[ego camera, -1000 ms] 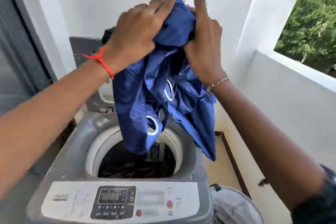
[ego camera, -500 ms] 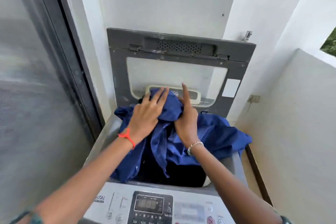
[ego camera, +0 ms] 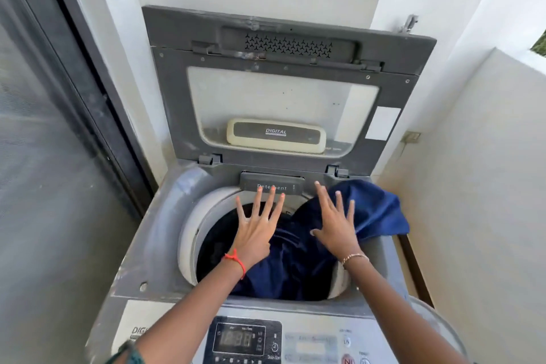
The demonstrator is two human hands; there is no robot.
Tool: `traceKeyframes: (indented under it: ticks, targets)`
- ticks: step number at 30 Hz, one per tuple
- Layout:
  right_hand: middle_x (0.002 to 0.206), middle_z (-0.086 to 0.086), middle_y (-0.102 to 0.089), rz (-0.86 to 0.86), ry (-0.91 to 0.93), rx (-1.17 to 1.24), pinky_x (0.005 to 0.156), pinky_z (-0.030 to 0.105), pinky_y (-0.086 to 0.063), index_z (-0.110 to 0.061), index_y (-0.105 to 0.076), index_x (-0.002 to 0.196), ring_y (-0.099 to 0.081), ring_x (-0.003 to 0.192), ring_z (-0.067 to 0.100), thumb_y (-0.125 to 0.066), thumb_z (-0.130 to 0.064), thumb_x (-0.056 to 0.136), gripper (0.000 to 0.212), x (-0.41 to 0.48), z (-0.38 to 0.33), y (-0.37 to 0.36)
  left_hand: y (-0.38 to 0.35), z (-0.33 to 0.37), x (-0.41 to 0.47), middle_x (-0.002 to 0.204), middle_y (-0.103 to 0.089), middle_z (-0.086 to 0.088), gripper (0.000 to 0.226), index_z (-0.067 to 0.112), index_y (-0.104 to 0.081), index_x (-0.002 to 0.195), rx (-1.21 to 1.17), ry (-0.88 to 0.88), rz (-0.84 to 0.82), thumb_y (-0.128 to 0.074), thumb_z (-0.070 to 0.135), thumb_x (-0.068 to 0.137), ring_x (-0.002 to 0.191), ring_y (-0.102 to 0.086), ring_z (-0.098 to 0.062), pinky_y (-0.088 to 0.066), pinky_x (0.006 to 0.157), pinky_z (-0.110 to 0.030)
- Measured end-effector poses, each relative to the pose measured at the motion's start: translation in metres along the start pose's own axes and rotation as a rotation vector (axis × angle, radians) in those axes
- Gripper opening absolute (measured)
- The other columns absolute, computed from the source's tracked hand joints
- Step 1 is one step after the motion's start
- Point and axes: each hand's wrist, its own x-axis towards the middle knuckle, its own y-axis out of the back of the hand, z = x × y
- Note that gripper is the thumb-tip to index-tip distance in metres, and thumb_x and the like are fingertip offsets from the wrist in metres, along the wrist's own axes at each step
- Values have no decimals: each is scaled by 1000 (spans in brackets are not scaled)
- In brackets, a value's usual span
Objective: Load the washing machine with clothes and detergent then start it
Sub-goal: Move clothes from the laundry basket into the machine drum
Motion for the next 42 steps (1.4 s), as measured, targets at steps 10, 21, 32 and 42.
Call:
traceKeyframes:
  ticks: [10, 21, 32, 42]
  targets:
    - [154, 5, -27, -65, -63, -163, 118, 42, -1, -18, 7, 148, -11, 146, 19, -56, -14, 87, 88, -5, 49, 2, 6, 10, 16, 151, 27, -7, 106, 18, 31, 138, -13, -46, 54, -60, 21, 83, 141, 22, -33, 6, 105, -70]
    - [151, 6, -33, 445, -182, 246, 118, 39, -18, -11, -16, 148, -40, 135, 23, -64, -15, 83, 81, -59, 114, 44, 43, 149, 52, 159, -2, -9, 98, 13, 7, 147, -213, -358, 241, -62, 42, 82, 145, 1, -32, -6, 108, -67]
    - [140, 10, -49, 306, -551, 310, 87, 44, -49, -22, -10, 145, -56, 116, 35, -67, -12, 79, 87, -201, 293, -19, 2, 397, 67, 159, -1, -10, 101, 12, 2, 150, -301, -601, 54, -66, 35, 78, 146, -1, -32, -6, 109, -67]
    - [154, 1, -18, -45, -536, 449, 114, 37, -28, -11, -12, 147, -29, 141, 23, -59, -27, 89, 76, -229, 390, -238, -286, 441, 27, 157, -13, -10, 107, 9, 10, 149, -152, -528, -177, -59, 31, 70, 142, -19, -28, -24, 106, -67]
